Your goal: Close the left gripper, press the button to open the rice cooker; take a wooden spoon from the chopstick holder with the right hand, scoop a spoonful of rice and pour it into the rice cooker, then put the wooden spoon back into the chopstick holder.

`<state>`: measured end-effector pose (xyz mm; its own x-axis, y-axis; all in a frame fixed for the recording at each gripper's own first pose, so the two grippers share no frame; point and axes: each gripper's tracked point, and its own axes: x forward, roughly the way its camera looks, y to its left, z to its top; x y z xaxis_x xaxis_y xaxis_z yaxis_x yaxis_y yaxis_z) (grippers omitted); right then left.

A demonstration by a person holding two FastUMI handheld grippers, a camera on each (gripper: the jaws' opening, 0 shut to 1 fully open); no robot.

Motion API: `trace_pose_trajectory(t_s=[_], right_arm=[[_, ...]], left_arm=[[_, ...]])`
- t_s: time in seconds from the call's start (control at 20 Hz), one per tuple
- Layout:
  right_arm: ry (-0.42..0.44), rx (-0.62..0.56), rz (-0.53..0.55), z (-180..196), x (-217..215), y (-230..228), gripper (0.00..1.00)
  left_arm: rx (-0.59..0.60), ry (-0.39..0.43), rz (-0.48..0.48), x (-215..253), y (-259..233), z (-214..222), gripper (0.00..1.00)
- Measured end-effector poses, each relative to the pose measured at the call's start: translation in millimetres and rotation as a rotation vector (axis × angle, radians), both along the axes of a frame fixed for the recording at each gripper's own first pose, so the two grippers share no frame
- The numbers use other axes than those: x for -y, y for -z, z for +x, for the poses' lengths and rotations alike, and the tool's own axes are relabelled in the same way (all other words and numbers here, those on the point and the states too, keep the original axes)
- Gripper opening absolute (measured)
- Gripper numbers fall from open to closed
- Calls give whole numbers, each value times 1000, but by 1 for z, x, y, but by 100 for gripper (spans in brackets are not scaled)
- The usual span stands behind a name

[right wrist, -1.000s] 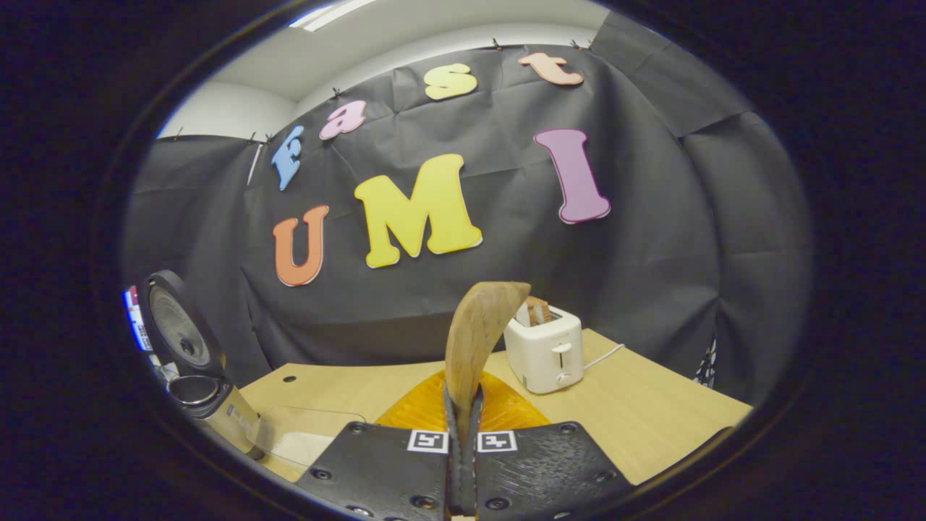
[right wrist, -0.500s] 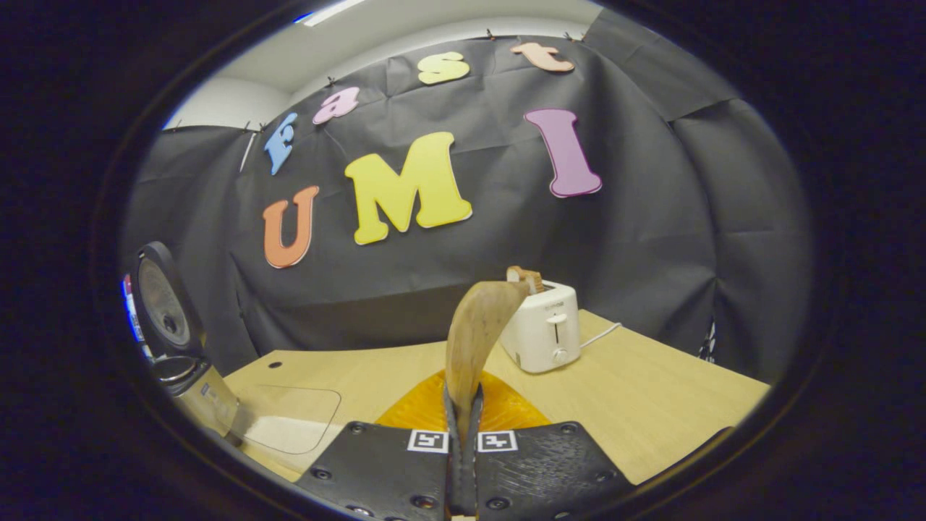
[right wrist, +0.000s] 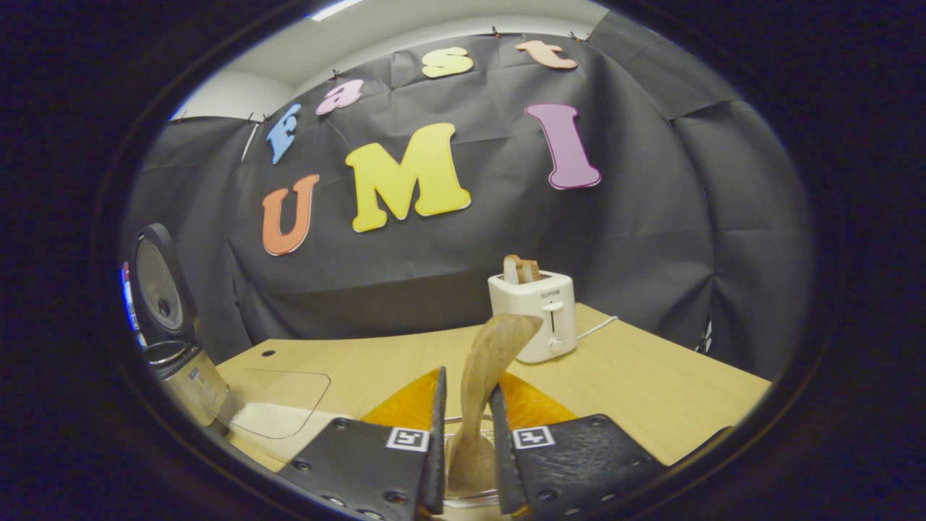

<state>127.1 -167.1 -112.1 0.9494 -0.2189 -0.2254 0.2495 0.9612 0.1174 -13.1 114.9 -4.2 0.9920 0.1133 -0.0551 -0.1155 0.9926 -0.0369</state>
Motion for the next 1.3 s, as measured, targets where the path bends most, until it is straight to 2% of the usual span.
trace_pose_trajectory(t_s=[0.1, 0.2, 0.25, 0.3, 0.6, 0.65, 0.7, 0.85, 1.1, 1.3], right_arm=[[7, -13, -15, -5, 3, 2, 55], [0, -34, -14, -10, 3, 6, 73], [1, -44, -14, -13, 5, 9, 77], [11, -57, -17, -17, 10, 11, 92], [26, -48, -18, -47, 17, -1, 94], [25, -44, -14, -54, 16, -4, 94], [29, -43, -16, -61, 17, -6, 94], [35, -30, -17, -81, 15, -14, 94], [-29, -34, -55, -117, -13, -28, 94], [-138, -8, -76, -123, -50, -37, 94]], left_arm=[[7, -3, -12, -1, -2, -1, 99], [8, -5, -15, -1, -3, -2, 99], [10, -2, -11, 1, -5, -3, 99], [18, -3, -3, 1, -9, -4, 99], [60, -2, 13, 10, -22, -9, 99], [61, 0, 18, 13, -23, -10, 95], [63, 2, 25, 15, -25, -11, 99], [71, 5, 32, 26, -30, -12, 99], [80, -4, 8, 43, -32, -12, 99], [74, -23, 25, 49, -31, -4, 99]])
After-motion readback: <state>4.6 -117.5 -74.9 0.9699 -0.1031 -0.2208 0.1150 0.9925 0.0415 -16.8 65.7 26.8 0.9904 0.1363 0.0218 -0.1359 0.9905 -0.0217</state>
